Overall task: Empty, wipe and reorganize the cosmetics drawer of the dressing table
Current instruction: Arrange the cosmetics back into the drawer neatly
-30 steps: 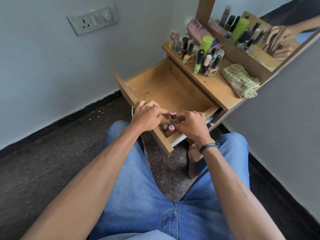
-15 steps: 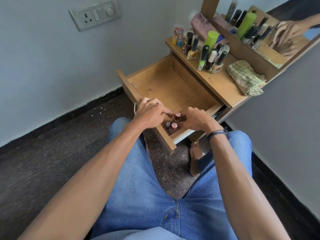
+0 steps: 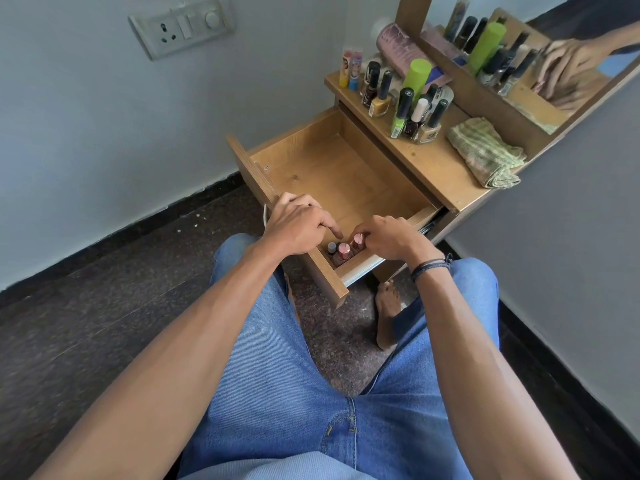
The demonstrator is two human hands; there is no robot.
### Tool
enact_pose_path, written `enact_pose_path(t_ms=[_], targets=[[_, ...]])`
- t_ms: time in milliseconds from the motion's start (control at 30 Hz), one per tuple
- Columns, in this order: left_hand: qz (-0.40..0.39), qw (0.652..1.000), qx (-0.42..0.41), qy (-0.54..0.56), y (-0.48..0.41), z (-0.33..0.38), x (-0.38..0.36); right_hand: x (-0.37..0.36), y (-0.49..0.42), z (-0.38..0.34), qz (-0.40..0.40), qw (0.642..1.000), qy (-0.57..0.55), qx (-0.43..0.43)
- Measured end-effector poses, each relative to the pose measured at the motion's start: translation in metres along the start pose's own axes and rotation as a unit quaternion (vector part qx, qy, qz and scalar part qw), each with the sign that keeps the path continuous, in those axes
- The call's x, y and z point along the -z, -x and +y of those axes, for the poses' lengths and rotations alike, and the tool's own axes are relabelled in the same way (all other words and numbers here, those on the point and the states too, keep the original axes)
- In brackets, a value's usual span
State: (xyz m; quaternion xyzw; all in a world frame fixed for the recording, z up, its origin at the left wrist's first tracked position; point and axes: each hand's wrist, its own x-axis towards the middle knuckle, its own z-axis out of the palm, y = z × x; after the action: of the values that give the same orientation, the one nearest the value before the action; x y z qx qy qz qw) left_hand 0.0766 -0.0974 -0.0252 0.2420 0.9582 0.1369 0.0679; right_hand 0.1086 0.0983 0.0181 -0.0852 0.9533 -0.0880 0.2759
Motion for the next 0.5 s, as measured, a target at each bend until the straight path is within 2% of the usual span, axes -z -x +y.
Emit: enact_pose_path(t_ms=[267,500], targets=[[-0.002,1.000,-0.004,0.002,0.001,0.002,0.004,-0.004,-0.004,0.006,0.005,1.000,-0.016,0.010],[-0.007,1.000,-0.002,-0.002,0.001,-0.001,0.003,-0.011,0.002,0.019,0.129,0.978,-0.162,0.015]])
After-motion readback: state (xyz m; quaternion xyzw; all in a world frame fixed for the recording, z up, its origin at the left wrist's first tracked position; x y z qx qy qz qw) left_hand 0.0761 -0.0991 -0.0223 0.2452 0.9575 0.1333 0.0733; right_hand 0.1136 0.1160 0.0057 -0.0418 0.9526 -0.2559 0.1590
